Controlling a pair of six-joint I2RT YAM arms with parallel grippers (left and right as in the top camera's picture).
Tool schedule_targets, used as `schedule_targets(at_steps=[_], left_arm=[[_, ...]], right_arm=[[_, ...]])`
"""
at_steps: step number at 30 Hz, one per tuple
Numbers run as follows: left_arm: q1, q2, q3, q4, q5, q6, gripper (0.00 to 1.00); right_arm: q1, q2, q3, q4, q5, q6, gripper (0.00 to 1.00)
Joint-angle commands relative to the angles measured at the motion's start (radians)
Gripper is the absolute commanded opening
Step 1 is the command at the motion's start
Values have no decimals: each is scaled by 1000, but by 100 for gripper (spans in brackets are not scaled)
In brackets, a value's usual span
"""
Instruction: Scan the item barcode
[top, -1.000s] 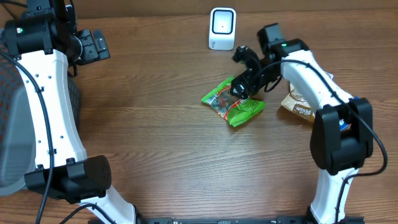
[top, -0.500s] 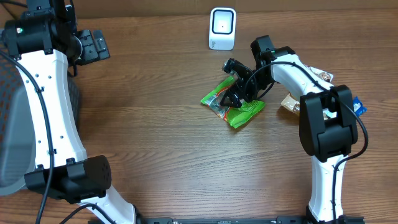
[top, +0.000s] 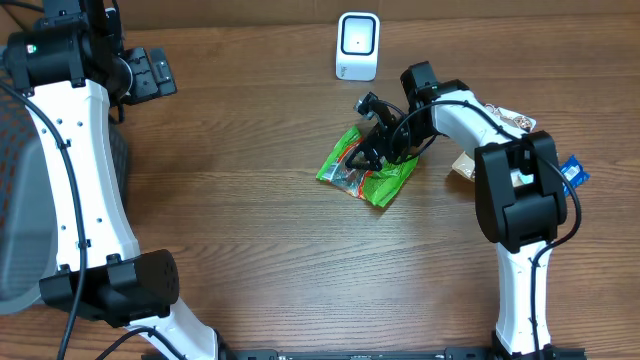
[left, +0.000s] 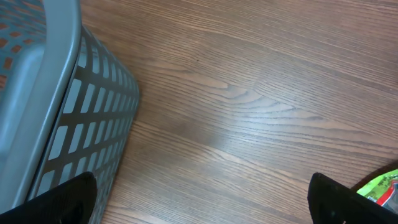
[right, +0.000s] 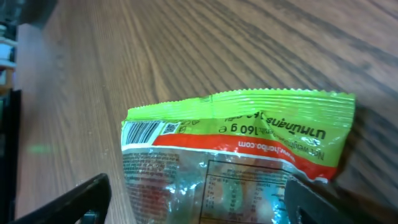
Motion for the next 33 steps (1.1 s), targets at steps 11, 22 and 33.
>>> schedule_targets(at_steps=[11, 22, 33], left_arm=[[-7, 10, 5, 0, 2, 19, 100], [-7, 10, 5, 0, 2, 19, 100], [-7, 10, 5, 0, 2, 19, 100]], right_arm=[[6, 78, 12, -96, 189, 50, 77], [-42, 65, 365, -301, 307, 40, 90], [-39, 111, 200, -279, 181, -46, 90]])
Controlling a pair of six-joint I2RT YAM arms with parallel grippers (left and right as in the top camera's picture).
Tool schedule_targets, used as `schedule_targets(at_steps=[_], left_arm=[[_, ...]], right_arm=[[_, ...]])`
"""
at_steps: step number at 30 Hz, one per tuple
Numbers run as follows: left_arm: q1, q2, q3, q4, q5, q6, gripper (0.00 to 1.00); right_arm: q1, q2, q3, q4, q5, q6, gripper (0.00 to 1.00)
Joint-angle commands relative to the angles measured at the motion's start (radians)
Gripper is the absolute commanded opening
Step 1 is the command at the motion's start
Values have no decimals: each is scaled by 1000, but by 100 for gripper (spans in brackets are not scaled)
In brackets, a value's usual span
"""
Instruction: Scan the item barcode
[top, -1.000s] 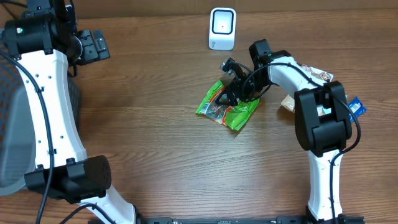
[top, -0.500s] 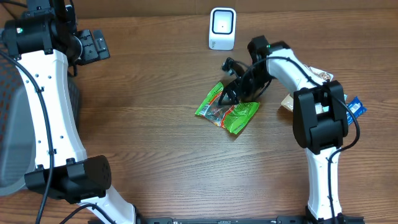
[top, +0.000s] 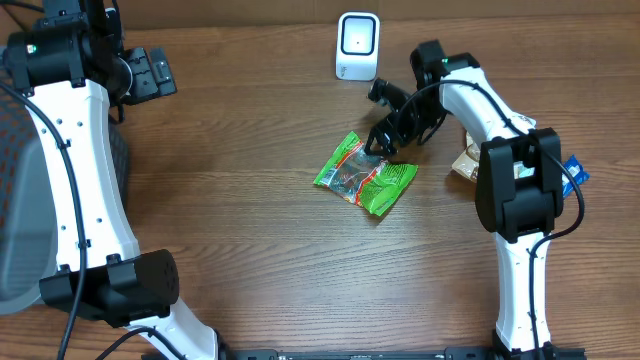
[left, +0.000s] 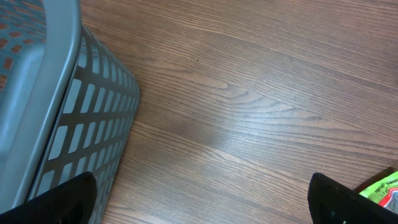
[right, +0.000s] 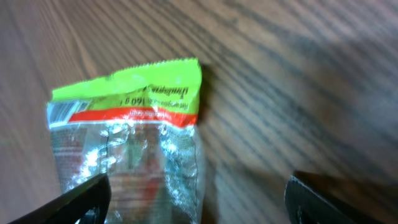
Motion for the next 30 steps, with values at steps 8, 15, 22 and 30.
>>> schedule_targets(at_steps=[8, 15, 22, 30], left_arm=[[-7, 10, 5, 0, 2, 19, 100], [-7, 10, 5, 0, 2, 19, 100], [-7, 10, 5, 0, 2, 19, 100], [-7, 10, 5, 0, 2, 19, 100]], right_arm=[[35, 42, -87, -150, -211, -100, 95], [105, 42, -140, -124, -166, -64, 91], [150, 42, -275, 67, -90, 130, 45], [148, 42, -293, 88, -81, 138, 4]])
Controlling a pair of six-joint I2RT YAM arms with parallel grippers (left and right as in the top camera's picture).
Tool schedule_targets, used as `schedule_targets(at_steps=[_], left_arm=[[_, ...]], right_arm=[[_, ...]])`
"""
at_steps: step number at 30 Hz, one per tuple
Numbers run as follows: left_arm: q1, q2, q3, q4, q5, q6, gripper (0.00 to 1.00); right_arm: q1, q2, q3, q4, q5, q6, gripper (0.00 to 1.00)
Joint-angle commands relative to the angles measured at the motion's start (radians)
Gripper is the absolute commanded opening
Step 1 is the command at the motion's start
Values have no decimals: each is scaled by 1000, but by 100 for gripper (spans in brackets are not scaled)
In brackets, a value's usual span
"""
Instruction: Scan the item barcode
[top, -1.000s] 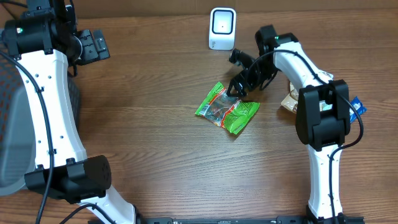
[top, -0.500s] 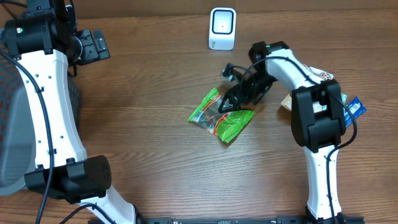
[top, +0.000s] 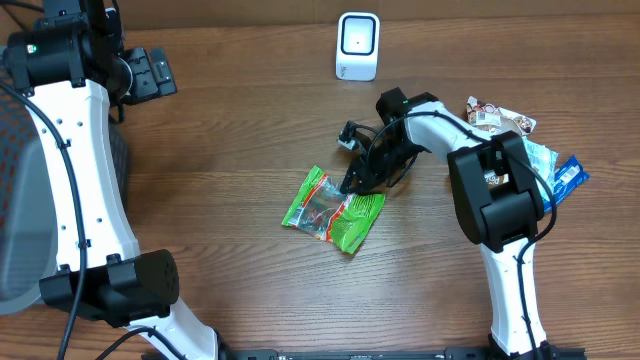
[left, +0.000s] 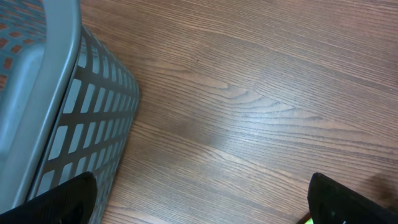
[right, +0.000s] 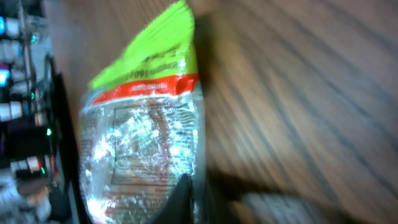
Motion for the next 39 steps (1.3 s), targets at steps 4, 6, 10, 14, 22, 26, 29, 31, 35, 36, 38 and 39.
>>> schedule_targets(at_steps=[4, 6, 10, 14, 22, 26, 29, 31, 35, 36, 38, 39], left_arm=[[-8, 10, 5, 0, 2, 19, 100], [-8, 10, 5, 0, 2, 19, 100], [-8, 10, 5, 0, 2, 19, 100], [-8, 10, 5, 0, 2, 19, 100], [-8, 10, 5, 0, 2, 19, 100], [-8, 10, 5, 0, 2, 19, 100], [-8, 10, 5, 0, 2, 19, 99], [-8, 10, 5, 0, 2, 19, 100], [-8, 10, 5, 0, 2, 19, 100], [-8, 10, 6, 0, 2, 19, 100], [-8, 10, 5, 0, 2, 19, 100], [-8, 10, 5, 0, 2, 19, 100]], right_arm=[[-19, 56, 10, -27, 159, 14, 4], [-38, 51, 65, -79, 159, 13, 4], [-63, 18, 203, -193, 160, 12, 4], [-63, -36, 321, -268, 201, 13, 4], [-43, -84, 362, -298, 336, 13, 4], [-43, -84, 359, -297, 343, 13, 29], [-41, -84, 360, -297, 343, 13, 83], [-38, -84, 370, -304, 343, 13, 96], [-14, -85, 392, -304, 397, 12, 100], [-2, -85, 392, -299, 423, 12, 100], [23, -85, 391, -296, 472, 12, 100], [37, -84, 387, -289, 497, 12, 100]])
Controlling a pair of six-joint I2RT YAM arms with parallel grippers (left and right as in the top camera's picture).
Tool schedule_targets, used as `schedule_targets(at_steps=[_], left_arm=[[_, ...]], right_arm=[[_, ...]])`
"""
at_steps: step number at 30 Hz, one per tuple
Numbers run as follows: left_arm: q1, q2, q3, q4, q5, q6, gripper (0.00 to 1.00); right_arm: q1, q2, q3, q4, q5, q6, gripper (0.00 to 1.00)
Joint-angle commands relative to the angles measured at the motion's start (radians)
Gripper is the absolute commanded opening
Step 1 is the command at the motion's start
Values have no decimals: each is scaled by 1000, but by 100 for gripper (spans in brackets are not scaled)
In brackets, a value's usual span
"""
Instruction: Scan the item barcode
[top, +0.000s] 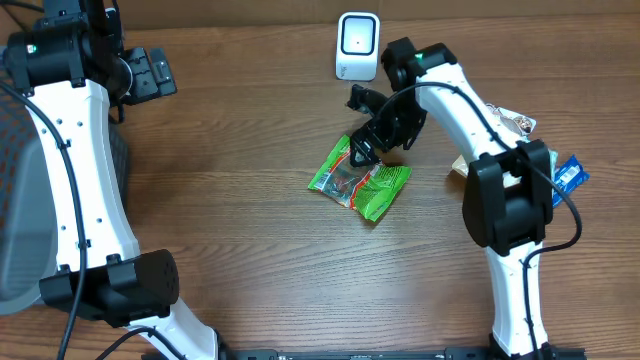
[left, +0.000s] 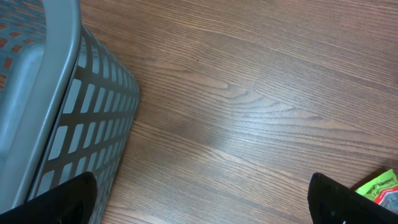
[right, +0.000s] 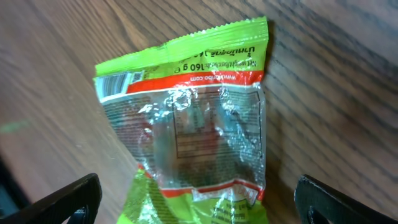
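A green snack packet with a clear window lies flat on the wooden table, in front of the white scanner. In the right wrist view the packet shows its printed back, with the barcode at its far left corner. My right gripper hangs open just over the packet's scanner-side end, its fingers wide on either side and touching nothing. My left gripper stays far off at the back left, open and empty; a corner of the packet peeps in at its right.
A grey slatted basket stands at the table's left edge under the left arm. Several other snack packs lie at the right behind the right arm, among them a blue one.
The packet lay further front-left with my right gripper low at its edge. Now it lies back toward the scanner, and the gripper is open above it. The left arm has not moved.
The packet lay in front of the scanner with my right gripper open over it, then with the gripper drawn back to the right. Later the packet was further front-left, the gripper at its edge. Now it lies near its first place again.
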Motion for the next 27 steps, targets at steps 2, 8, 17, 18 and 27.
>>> schedule_targets(at_steps=[2, 8, 17, 18, 27], left_arm=[[-7, 10, 5, 0, 2, 19, 100], [-7, 10, 5, 0, 2, 19, 100], [-7, 10, 5, 0, 2, 19, 100], [-7, 10, 5, 0, 2, 19, 100], [-7, 10, 5, 0, 2, 19, 100]], right_arm=[[79, -32, 10, 37, 132, 0, 100], [141, -32, -142, 177, 245, -3, 100], [112, -32, -312, 305, 401, 0, 100], [103, -32, -316, 314, 396, 0, 100], [55, -32, -321, 338, 224, 1, 44]])
